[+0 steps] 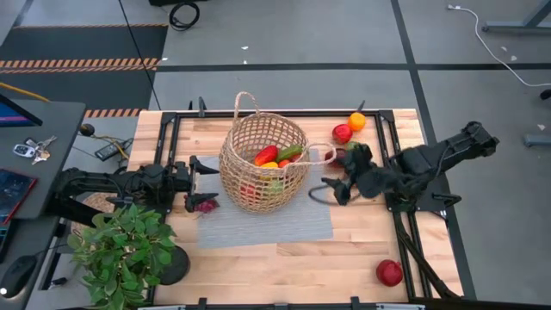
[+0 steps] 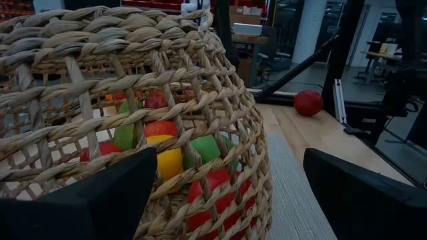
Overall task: Build produce basket
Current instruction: Put the red and yellow apple into the brown basket
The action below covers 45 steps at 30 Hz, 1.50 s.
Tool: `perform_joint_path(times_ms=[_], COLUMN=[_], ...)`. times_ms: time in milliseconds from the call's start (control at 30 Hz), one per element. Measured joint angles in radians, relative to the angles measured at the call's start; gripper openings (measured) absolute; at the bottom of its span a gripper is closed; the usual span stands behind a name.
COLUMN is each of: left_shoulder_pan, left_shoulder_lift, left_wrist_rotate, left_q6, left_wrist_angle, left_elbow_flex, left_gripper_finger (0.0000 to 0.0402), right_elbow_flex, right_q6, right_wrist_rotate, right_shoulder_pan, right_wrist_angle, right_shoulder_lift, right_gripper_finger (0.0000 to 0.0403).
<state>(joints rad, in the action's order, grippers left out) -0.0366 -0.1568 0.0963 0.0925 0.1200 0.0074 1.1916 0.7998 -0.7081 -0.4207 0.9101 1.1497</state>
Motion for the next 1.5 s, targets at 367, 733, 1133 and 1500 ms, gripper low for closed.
perform_joint_path(times_ms=[367,733,1133,1500], left_shoulder_pan=[0.000,0.000,0.000,0.000], left_shoulder_lift=[0.000,0.000,0.000,0.000], left_wrist_rotate=[0.000,0.000,0.000,0.000], left_q6=[0.000,0.000,0.000,0.000], left_wrist_angle=[0.000,0.000,0.000,0.000], left_elbow_flex=[0.000,0.000,0.000,0.000], left_gripper_finger=[0.0386,0.0386,0.0386,0.0386], right_elbow_flex=[-0.021,-0.021,-0.021,-0.021], right_q6=[0.305,0.501,0.535,0.532], right_wrist_rotate=[0.007,0.019,0.132,0.119], right_shoulder_pan=[-0.138,-0.145,-0.079,-0.054], right_wrist_angle=[0.213,0.345,0.420,0.448], right_shoulder_lift=[0.010,0.095,0.216,0.163], right_gripper_finger=[0.0350,0.0350,0.0349,0.0349])
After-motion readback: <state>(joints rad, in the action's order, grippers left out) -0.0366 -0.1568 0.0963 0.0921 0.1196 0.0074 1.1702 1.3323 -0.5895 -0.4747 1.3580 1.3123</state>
